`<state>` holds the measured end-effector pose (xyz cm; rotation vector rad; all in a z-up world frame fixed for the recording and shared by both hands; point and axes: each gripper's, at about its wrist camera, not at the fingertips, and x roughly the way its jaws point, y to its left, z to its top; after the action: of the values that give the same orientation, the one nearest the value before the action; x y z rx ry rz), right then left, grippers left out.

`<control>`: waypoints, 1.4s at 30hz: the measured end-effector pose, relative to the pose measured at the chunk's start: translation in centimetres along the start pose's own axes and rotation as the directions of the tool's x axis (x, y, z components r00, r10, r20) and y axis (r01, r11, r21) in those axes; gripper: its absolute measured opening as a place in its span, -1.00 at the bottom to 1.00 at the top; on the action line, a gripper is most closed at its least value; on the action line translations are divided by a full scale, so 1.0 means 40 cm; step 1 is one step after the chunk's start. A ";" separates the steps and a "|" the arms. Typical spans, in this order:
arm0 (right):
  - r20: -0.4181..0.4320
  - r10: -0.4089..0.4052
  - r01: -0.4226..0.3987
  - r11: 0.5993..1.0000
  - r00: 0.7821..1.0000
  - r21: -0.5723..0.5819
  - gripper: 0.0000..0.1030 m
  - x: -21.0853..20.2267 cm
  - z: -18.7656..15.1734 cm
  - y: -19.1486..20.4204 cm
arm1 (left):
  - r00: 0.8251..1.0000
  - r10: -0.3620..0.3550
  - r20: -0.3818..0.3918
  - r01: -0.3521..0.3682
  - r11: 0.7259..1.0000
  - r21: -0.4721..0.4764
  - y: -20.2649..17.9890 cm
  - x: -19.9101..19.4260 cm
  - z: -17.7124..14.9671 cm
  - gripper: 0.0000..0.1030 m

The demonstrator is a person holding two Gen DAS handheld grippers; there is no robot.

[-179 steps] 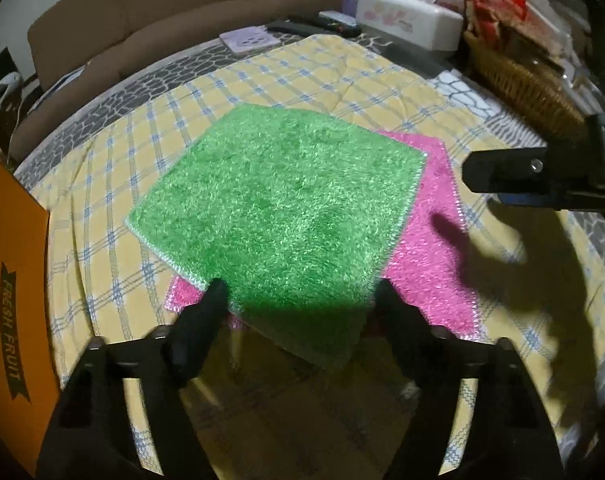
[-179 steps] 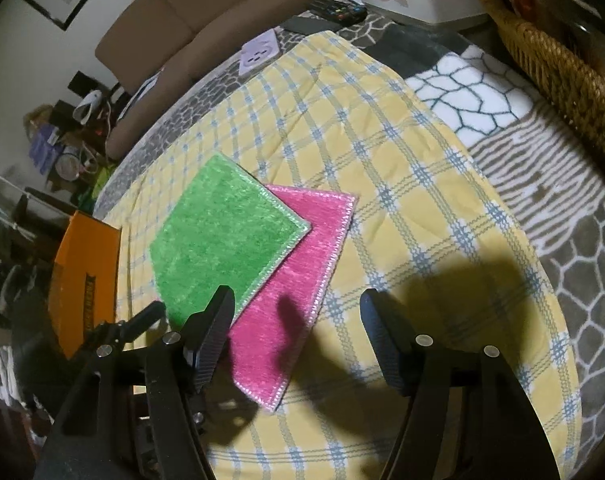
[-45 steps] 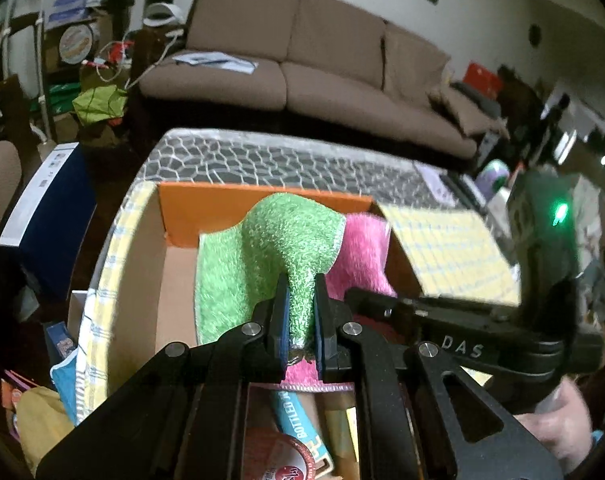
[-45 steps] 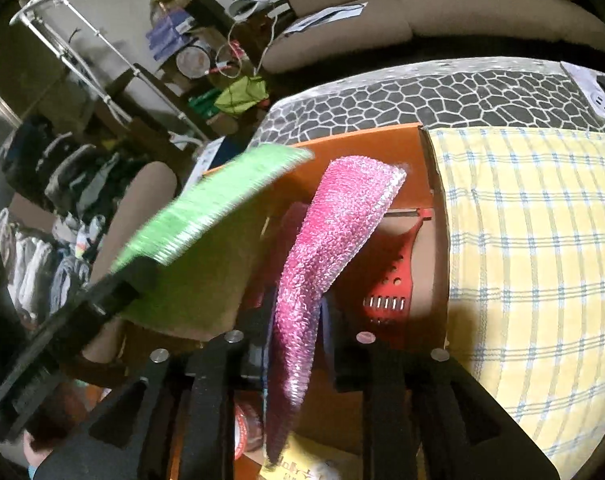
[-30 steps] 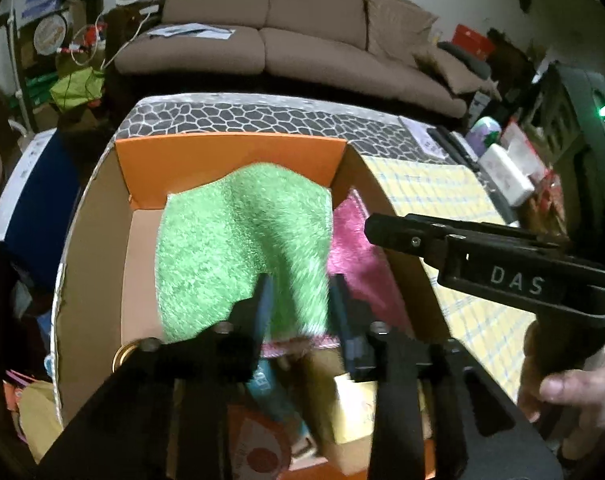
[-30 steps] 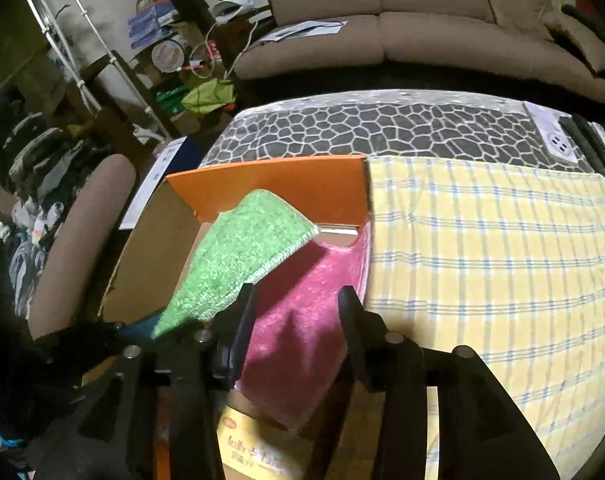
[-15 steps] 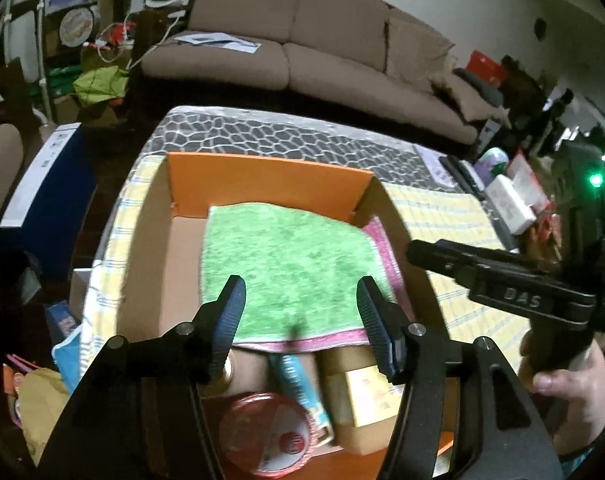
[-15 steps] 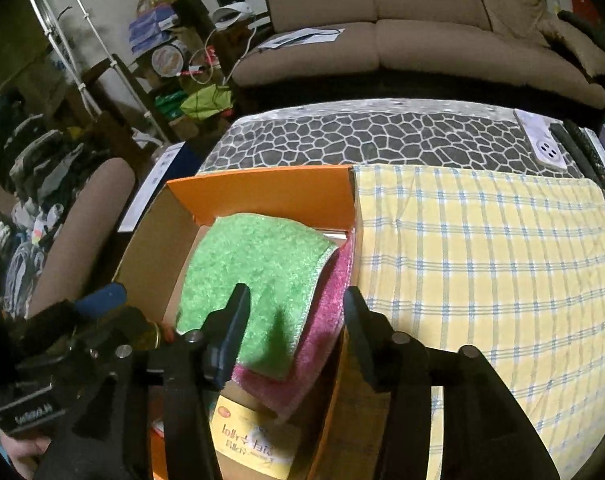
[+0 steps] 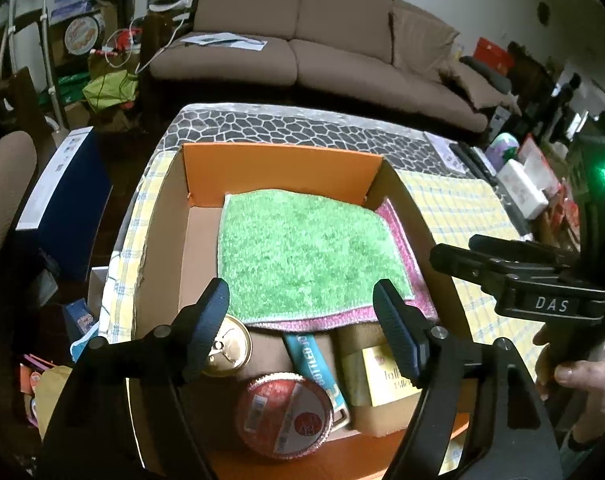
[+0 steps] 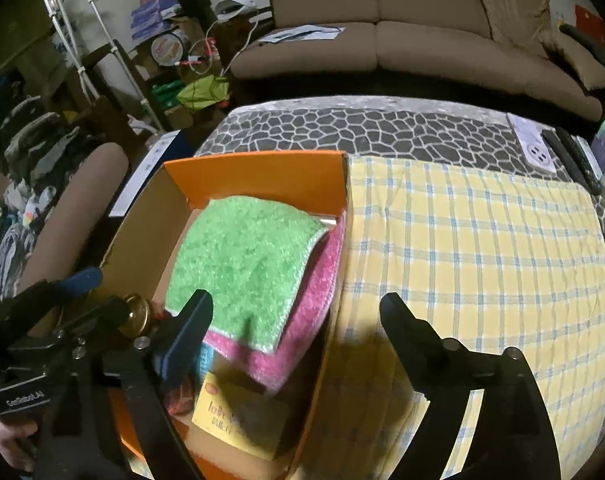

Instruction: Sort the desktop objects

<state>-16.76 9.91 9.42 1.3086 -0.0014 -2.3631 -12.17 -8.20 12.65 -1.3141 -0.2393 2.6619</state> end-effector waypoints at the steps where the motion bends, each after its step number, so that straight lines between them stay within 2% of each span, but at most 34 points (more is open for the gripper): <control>1: -0.005 0.002 -0.002 1.000 1.000 0.005 0.71 -0.001 -0.005 -0.003 | 1.000 0.001 -0.001 -0.001 1.000 0.001 -0.002 -0.001 -0.003 0.49; 2: -0.008 0.004 -0.004 1.000 1.000 0.006 0.71 -0.003 -0.008 -0.004 | 1.000 0.000 -0.001 0.000 1.000 0.001 -0.002 -0.002 -0.008 0.69; 5: -0.002 -0.011 0.011 1.000 1.000 -0.010 0.91 -0.018 -0.023 0.000 | 1.000 -0.010 0.005 0.010 1.000 -0.007 -0.003 -0.011 -0.017 0.84; 6: 0.000 -0.019 0.019 1.000 1.000 -0.017 1.00 -0.021 -0.027 0.002 | 1.000 -0.008 0.005 0.008 1.000 -0.006 -0.004 -0.016 -0.021 0.86; 11: 0.030 -0.040 0.041 0.998 0.999 -0.051 0.99 -0.046 -0.056 0.015 | 1.000 -0.001 0.017 0.001 1.000 -0.001 -0.002 -0.044 -0.038 1.00; 18: 0.051 -0.096 0.100 0.991 0.994 -0.088 0.99 -0.071 -0.103 0.027 | 0.999 0.012 0.030 -0.012 1.000 -0.027 0.006 -0.083 -0.110 1.00; 25: 0.066 -0.083 0.084 0.996 0.994 -0.020 0.99 -0.111 -0.174 0.018 | 0.997 0.020 0.074 -0.019 1.000 -0.013 -0.026 -0.151 -0.213 1.00; 29: 0.089 -0.113 0.115 0.993 0.990 -0.012 0.99 -0.140 -0.225 0.026 | 0.997 0.013 0.081 -0.011 1.000 -0.028 -0.038 -0.176 -0.282 1.00; 35: 0.107 -0.125 0.121 0.992 0.986 0.043 0.99 -0.170 -0.311 0.012 | 0.993 0.062 0.099 -0.059 0.998 -0.028 -0.046 -0.180 -0.369 1.00; 38: 0.101 -0.140 0.134 0.989 0.985 0.068 0.99 -0.169 -0.356 0.003 | 0.988 0.113 0.109 -0.113 0.994 -0.005 -0.050 -0.161 -0.395 1.00; 42: 0.089 -0.158 0.151 0.985 0.983 0.079 0.99 -0.160 -0.407 -0.008 | 0.987 0.119 0.105 -0.118 0.993 -0.015 -0.042 -0.138 -0.421 1.00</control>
<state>-0.79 15.96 5.51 1.2688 -0.0146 -2.5772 4.68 -6.54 7.17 -1.2284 -0.1922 2.8364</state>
